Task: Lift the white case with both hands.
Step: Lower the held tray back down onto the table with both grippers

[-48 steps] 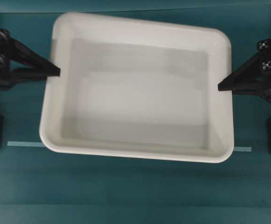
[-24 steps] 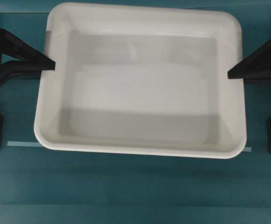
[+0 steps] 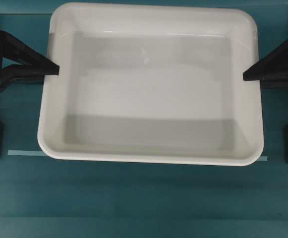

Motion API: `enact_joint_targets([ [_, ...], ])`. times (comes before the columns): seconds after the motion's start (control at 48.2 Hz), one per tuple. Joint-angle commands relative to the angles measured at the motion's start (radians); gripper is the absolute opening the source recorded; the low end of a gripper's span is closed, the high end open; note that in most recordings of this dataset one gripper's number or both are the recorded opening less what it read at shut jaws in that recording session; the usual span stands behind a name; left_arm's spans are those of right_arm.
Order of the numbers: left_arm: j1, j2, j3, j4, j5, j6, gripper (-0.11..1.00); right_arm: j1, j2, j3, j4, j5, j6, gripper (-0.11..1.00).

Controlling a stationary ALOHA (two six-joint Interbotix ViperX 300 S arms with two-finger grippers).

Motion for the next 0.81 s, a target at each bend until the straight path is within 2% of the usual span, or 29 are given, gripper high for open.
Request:
enact_joint_targets([
  [0.0,-0.005,0.051,-0.008,-0.002,-0.025,-0.002,0.08,0.000,0.051,0.000,0.003,-0.020,0.003,0.10],
  [0.124,-0.005,0.055,0.048,-0.002,-0.040,-0.003,0.08,0.012,0.057,0.061,0.003,-0.038,0.000,0.10],
  [0.373,0.003,0.057,0.216,0.000,-0.166,-0.009,0.08,0.037,0.060,0.202,0.003,-0.143,-0.002,0.10],
  [0.581,0.017,0.071,0.305,0.002,-0.206,-0.012,0.08,0.043,0.072,0.314,0.003,-0.195,-0.005,0.10],
  [0.788,0.025,0.110,0.387,0.000,-0.295,-0.012,0.08,0.046,0.106,0.387,0.003,-0.262,-0.046,0.10],
])
